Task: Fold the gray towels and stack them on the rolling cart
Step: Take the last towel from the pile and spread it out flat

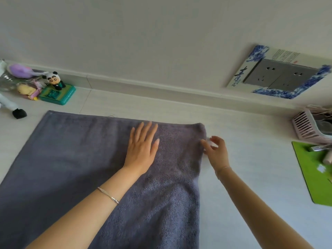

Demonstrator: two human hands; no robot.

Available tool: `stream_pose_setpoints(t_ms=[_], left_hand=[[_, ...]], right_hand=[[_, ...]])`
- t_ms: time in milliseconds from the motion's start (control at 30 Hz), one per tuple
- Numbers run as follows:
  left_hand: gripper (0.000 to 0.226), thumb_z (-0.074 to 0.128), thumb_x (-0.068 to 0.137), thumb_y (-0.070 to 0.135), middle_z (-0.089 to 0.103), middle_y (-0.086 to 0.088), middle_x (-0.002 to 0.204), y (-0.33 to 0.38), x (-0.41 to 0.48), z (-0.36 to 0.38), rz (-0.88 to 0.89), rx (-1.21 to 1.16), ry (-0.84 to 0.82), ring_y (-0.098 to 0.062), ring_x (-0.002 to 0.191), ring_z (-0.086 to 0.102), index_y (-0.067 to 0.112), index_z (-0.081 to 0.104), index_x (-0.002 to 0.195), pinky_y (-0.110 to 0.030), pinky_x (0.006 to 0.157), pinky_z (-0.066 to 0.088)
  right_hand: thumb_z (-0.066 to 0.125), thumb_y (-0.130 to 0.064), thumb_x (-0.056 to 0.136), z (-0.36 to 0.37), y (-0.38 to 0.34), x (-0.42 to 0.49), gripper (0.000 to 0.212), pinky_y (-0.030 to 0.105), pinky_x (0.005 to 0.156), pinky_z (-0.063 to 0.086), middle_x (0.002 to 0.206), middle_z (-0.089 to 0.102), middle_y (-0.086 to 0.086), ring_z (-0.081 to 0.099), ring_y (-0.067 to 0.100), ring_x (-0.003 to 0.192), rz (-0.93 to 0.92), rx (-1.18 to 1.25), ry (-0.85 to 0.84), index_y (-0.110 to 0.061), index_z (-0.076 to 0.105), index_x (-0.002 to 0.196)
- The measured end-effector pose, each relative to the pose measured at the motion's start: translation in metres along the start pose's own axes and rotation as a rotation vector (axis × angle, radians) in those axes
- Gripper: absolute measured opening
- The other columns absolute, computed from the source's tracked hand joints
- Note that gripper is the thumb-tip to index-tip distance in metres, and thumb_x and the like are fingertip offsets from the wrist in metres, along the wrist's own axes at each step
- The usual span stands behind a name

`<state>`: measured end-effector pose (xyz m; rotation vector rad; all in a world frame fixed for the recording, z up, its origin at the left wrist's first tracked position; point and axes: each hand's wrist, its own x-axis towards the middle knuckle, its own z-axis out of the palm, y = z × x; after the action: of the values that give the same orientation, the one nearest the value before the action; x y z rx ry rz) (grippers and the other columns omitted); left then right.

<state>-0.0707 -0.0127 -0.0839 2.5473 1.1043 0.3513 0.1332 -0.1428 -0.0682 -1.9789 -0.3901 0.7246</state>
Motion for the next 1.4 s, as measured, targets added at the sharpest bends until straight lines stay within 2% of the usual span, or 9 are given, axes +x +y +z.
stream_pose_setpoints(t_ms=[133, 300, 400, 533, 733, 833, 967, 1200, 1400], left_hand=[[0.062, 0.001, 0.098, 0.051, 0.028, 0.003, 0.154, 0.025, -0.057, 0.004, 0.167, -0.071, -0.116, -0.017, 0.144, 0.013, 0.025, 0.027, 0.148, -0.036, 0.118, -0.005], [0.073, -0.01, 0.092, 0.057, 0.026, 0.006, 0.154, 0.028, -0.109, 0.004, 0.216, -0.092, -0.208, -0.013, 0.142, 0.016, 0.028, 0.028, 0.147, -0.025, 0.116, -0.006], [0.082, -0.018, 0.083, 0.064, 0.016, 0.013, 0.156, 0.026, -0.131, -0.006, 0.23, -0.131, -0.266, -0.009, 0.143, 0.009, 0.032, 0.02, 0.149, -0.02, 0.114, -0.008], [0.052, 0.006, 0.095, 0.056, 0.019, 0.02, 0.153, 0.029, -0.148, -0.029, 0.172, -0.395, -0.296, 0.004, 0.14, 0.009, 0.043, 0.019, 0.144, -0.019, 0.116, 0.004], [0.039, 0.016, 0.099, 0.049, 0.018, 0.019, 0.153, 0.022, -0.159, -0.048, 0.166, -0.621, -0.36, 0.007, 0.139, 0.011, 0.055, 0.019, 0.137, -0.021, 0.115, 0.013], [0.045, 0.019, 0.1, 0.046, 0.012, 0.013, 0.157, 0.01, -0.162, -0.038, 0.16, -0.389, -0.388, -0.005, 0.143, 0.01, 0.043, 0.027, 0.144, -0.023, 0.115, 0.007], [0.083, -0.019, 0.078, 0.067, 0.0, 0.016, 0.157, -0.006, -0.171, -0.019, 0.252, -0.164, -0.375, -0.006, 0.145, 0.0, 0.039, 0.016, 0.148, -0.021, 0.113, -0.009], [0.073, -0.015, 0.086, 0.063, 0.001, 0.021, 0.153, -0.013, -0.179, -0.008, 0.262, -0.177, -0.291, 0.006, 0.139, -0.004, 0.039, 0.018, 0.147, -0.018, 0.113, -0.013], [0.086, -0.019, 0.079, 0.071, 0.006, 0.022, 0.152, -0.013, -0.177, -0.006, 0.238, -0.244, -0.292, 0.007, 0.138, 0.0, 0.038, 0.024, 0.146, -0.014, 0.111, -0.014]], right_hand=[[0.058, -0.032, 0.092, -0.011, 0.016, -0.065, 0.032, 0.016, 0.061, 0.053, 0.101, 0.066, 0.001, 0.065, 0.013, 0.084, 0.075, -0.005, -0.163, -0.012, 0.053, 0.117], [0.063, -0.036, 0.087, -0.028, 0.037, -0.134, 0.031, 0.028, 0.077, 0.057, 0.098, 0.071, 0.004, 0.067, 0.015, 0.088, 0.172, -0.185, -0.429, -0.011, 0.063, 0.106], [0.066, -0.022, 0.088, -0.038, 0.042, -0.168, 0.024, 0.029, 0.07, 0.053, 0.095, 0.072, 0.012, 0.064, 0.016, 0.078, 0.169, -0.178, -0.432, -0.003, 0.064, 0.102], [0.067, -0.02, 0.086, -0.025, 0.02, -0.199, 0.015, 0.024, 0.068, 0.053, 0.092, 0.07, 0.015, 0.066, 0.018, 0.077, 0.0, 0.02, -0.178, -0.012, 0.064, 0.099], [0.043, -0.029, 0.1, 0.034, 0.013, -0.235, 0.026, 0.015, 0.075, 0.049, 0.09, 0.065, -0.012, 0.06, 0.004, 0.083, 0.004, -0.143, -0.53, -0.027, 0.065, 0.115], [0.045, -0.021, 0.099, 0.037, 0.03, -0.244, 0.026, 0.021, 0.079, 0.052, 0.103, 0.069, -0.002, 0.063, 0.01, 0.092, 0.031, 0.051, -0.408, -0.023, 0.069, 0.109], [0.055, -0.022, 0.094, 0.029, 0.049, -0.261, 0.017, 0.022, 0.073, 0.053, 0.092, 0.07, 0.002, 0.065, 0.011, 0.083, 0.026, 0.188, -0.159, -0.014, 0.07, 0.095], [0.063, -0.028, 0.089, 0.033, 0.069, -0.283, 0.023, 0.03, 0.073, 0.058, 0.092, 0.067, 0.011, 0.065, 0.015, 0.075, 0.14, 0.219, -0.155, -0.006, 0.062, 0.097], [0.077, -0.033, 0.076, 0.042, 0.082, -0.29, 0.026, 0.015, 0.074, 0.048, 0.101, 0.053, -0.01, 0.054, 0.005, 0.088, -0.29, -0.214, -0.115, -0.03, 0.064, 0.098]])
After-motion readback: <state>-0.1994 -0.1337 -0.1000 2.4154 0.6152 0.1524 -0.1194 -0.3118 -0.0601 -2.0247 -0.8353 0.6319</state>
